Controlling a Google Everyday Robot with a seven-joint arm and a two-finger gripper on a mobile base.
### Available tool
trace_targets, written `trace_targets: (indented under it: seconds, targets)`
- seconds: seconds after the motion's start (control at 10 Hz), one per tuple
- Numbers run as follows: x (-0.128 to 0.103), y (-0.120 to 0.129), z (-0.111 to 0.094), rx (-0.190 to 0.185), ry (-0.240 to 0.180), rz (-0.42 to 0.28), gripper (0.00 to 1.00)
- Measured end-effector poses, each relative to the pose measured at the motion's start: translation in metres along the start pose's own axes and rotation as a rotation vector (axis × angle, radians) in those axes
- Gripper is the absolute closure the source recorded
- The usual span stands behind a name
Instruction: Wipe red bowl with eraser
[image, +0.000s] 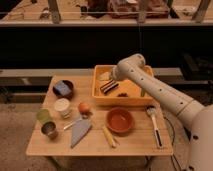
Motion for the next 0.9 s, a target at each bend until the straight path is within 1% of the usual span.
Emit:
trace_targets:
  seconds: [0.1, 0.2, 0.3, 0.4, 0.5, 0.6, 0.7, 0.9]
  targets:
    - [0.009, 0.002, 0.003, -0.013, -0.071, 0.027, 0.20]
    - [0.019, 0.004, 0.007, -0.015, -0.156, 0.058, 0.20]
    - [0.027, 0.000, 0.009, -0.005, -0.220, 0.074, 0.20]
    - [0.035, -0.008, 0.007, 0.018, -0.299, 0.089, 0.20]
    - [0.039, -0.018, 0.003, 0.042, -0.352, 0.091, 0.20]
    - [0.041, -0.025, 0.000, 0.061, -0.385, 0.088, 0.20]
    - [0.045, -0.036, -0.006, 0.086, -0.422, 0.081, 0.20]
    - [0.046, -0.042, -0.010, 0.101, -0.444, 0.076, 0.20]
